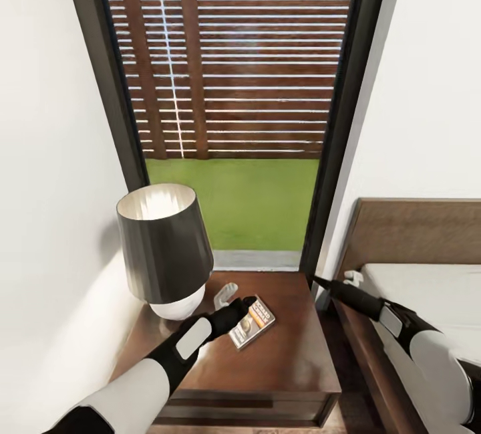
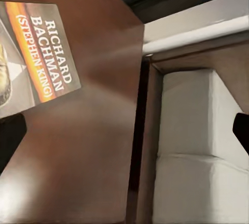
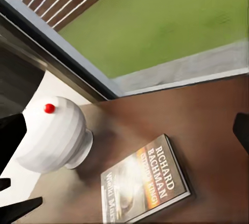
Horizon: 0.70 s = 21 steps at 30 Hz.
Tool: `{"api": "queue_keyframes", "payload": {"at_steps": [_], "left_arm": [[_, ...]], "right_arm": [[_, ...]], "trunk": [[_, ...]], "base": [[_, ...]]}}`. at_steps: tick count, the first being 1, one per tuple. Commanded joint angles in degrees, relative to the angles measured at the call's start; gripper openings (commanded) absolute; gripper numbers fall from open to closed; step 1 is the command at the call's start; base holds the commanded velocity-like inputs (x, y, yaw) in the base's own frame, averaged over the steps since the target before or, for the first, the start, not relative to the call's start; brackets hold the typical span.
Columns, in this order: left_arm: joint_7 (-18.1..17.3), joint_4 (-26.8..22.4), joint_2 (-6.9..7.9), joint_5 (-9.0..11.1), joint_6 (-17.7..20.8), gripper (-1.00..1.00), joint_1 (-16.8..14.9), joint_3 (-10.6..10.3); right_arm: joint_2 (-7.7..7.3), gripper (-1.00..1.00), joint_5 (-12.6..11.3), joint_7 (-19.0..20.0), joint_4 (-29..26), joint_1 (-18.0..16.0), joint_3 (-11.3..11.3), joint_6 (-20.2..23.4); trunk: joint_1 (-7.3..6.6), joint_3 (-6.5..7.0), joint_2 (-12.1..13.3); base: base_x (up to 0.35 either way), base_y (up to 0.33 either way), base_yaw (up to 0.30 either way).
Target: In the bedroom, move the book from the bed onto either nightstand, and place the two sandals side by side next to the bed.
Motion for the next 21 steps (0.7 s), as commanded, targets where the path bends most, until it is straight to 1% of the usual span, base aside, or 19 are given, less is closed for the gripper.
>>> {"api": "queue_keyframes", "payload": {"at_steps": [1,3,4,5,6,7,8,10,15,21], "left_arm": [[-0.1,0.1,0.0,0.2,-1.1,1.0,0.0,-1.1],[0.0,0.2,0.0,0.2,-3.2,1.0,0.0,-2.7],[0.1,0.2,0.0,0.2,-3.7,1.0,0.0,-3.1],[0.2,0.3,0.0,0.2,-4.7,1.0,0.0,-4.5],[0.3,0.3,0.0,0.1,-4.9,1.0,0.0,-5.0],[0.8,0.3,0.0,0.1,-5.2,1.0,0.0,-6.0],[2.2,0.3,0.0,0.1,-5.6,1.0,0.0,-7.3],[4.5,0.2,0.0,0.1,-7.2,1.0,0.0,-8.8],[5.9,0.1,0.0,0.1,-9.0,1.0,0.0,-9.5],[6.9,0.0,0.0,0.1,-9.3,1.0,0.0,-9.9]], "right_arm": [[-0.01,1.0,-0.5,-0.1,0.7,0.0,0.2,-0.1],[0.01,1.0,-0.4,-0.4,1.3,0.0,0.2,-0.9],[0.01,1.0,-0.4,-0.5,1.4,0.0,0.2,-1.0],[0.02,1.0,-0.4,-0.6,1.7,0.0,0.2,-1.2],[0.02,1.0,-0.4,-0.6,1.7,0.0,0.2,-1.2],[0.02,1.0,-0.4,-0.6,1.8,0.0,0.2,-1.3],[0.02,1.0,-0.4,-0.6,1.9,0.0,0.2,-1.4],[0.02,1.0,-0.4,-0.7,1.9,0.0,0.1,-1.4],[0.02,1.0,-0.4,-0.7,2.0,0.0,0.1,-1.5],[0.02,1.0,-0.3,-0.7,2.0,0.0,0.2,-1.5]], "trunk": [[-0.23,0.13,0.4],[-0.67,0.49,1.2],[-0.89,0.67,1.6],[-1.11,0.85,2.0],[-1.33,1.03,2.4],[-1.55,1.21,2.8],[-1.77,1.39,3.2],[-2.21,1.75,4.0],[-3.31,2.65,6.0],[-4.63,3.72,8.4]], "base": [[0.0,0.0,0.0],[0.0,0.0,0.0],[0.0,0.0,0.0],[0.0,0.0,0.0],[0.0,0.0,0.0],[0.0,0.0,0.0],[0.0,0.0,0.0],[0.0,0.0,0.0],[0.0,0.0,0.0],[0.0,0.0,0.0]]}}
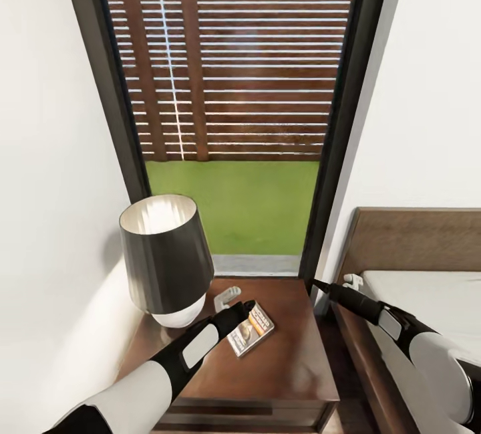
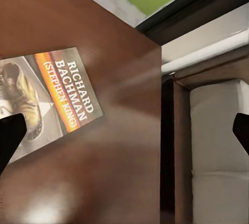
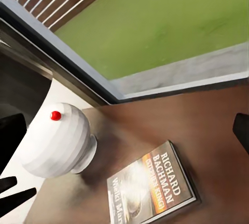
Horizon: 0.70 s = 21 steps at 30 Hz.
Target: In the bedroom, move the book from the bed onto either nightstand, and place the two sandals side by side next to the bed.
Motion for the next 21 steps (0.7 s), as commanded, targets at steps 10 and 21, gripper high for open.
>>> {"api": "queue_keyframes", "payload": {"at_steps": [10,21], "left_arm": [[5.4,0.2,0.0,0.3,-2.3,1.0,-0.1,-4.4],[8.2,3.5,0.0,-0.1,-6.3,1.0,-0.1,-5.0]], "right_arm": [[-0.03,1.0,-0.5,-7.0,0.2,0.0,0.2,0.3],[-0.03,1.0,-0.5,-9.2,4.3,0.0,0.2,-0.9]], "trunk": [[-2.21,1.75,4.0],[-4.63,3.72,8.4]], "base": [[0.0,0.0,0.0],[0.0,0.0,0.0]]}}
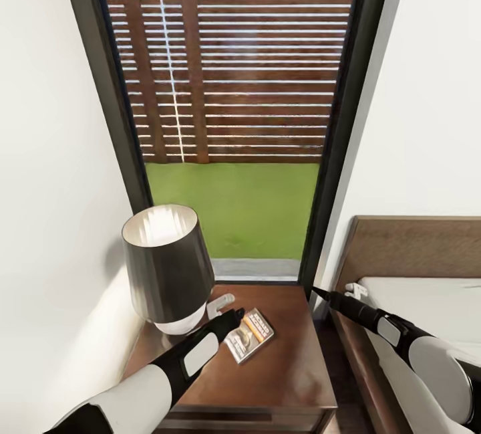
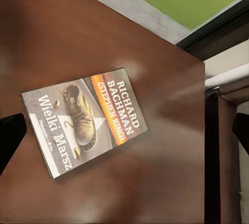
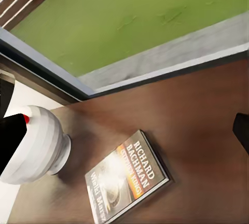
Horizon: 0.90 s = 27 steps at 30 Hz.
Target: In the bedroom, move the book from the bed onto either nightstand, and place the two sandals side by side next to the bed.
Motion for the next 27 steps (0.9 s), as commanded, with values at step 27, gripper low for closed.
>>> {"api": "queue_keyframes", "payload": {"at_steps": [27], "left_arm": [[6.6,11.2,1.6,-2.1,-5.9,1.0,-0.1,-0.3]], "right_arm": [[1.99,1.0,-0.5,-10.7,4.7,0.0,0.2,-0.5]], "trunk": [[-5.94,4.8,10.8]], "base": [[0.0,0.0,0.0]]}}
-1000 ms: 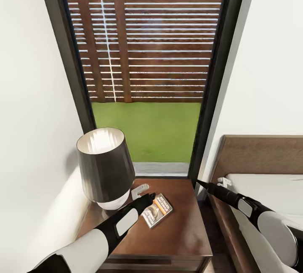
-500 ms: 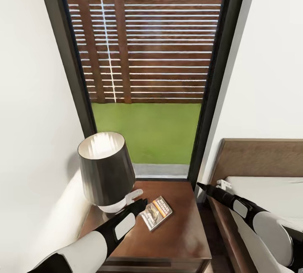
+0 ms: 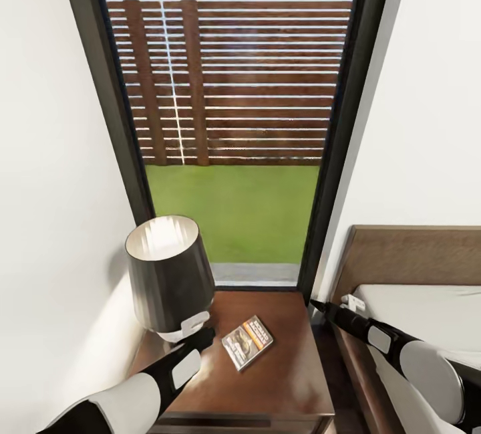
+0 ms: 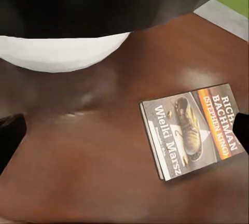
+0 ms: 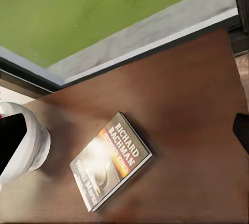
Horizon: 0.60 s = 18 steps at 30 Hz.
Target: In the bedroom, move the book from the bed onto either nightstand, and place the two sandals side by side next to the bed.
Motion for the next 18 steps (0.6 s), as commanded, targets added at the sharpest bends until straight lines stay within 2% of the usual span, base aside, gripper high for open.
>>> {"api": "queue_keyframes", "payload": {"at_steps": [1,3,6,9,13,18], "left_arm": [[0.3,0.4,0.01,0.5,-0.4,1.0,0.0,-0.5],[0.3,2.1,-0.01,0.5,-1.5,1.0,0.0,-0.5],[0.2,3.2,-0.03,0.5,-2.9,1.0,0.0,-0.6],[0.2,3.4,-0.09,0.5,-3.2,1.0,0.8,-0.6],[0.2,3.5,-0.11,0.4,-3.3,1.0,3.2,-0.6],[0.1,4.2,-0.04,0.4,-3.7,1.0,4.5,-0.6]], "right_arm": [[-0.03,1.0,-0.6,0.3,0.3,-0.1,0.0,0.1],[-0.03,1.0,-0.6,-0.4,0.7,-0.1,0.0,-0.1],[0.6,1.0,-0.4,-7.8,0.9,0.0,0.0,-0.1],[2.53,1.0,0.2,-12.1,1.0,1.6,0.0,-0.3],[4.63,1.0,3.4,-13.5,1.0,2.9,0.0,-0.3],[5.08,1.0,4.5,-13.7,1.0,4.8,0.0,-0.3]], "trunk": [[-0.23,0.13,0.4],[-0.67,0.49,1.2],[-1.33,1.03,2.4],[-1.99,1.57,3.6],[-2.87,2.28,5.2],[-3.96,3.18,7.2]], "base": [[0.0,0.0,0.0],[0.0,0.0,0.0],[0.0,0.0,0.0],[0.0,0.0,0.0],[0.0,0.0,0.0],[0.0,0.0,0.0]]}}
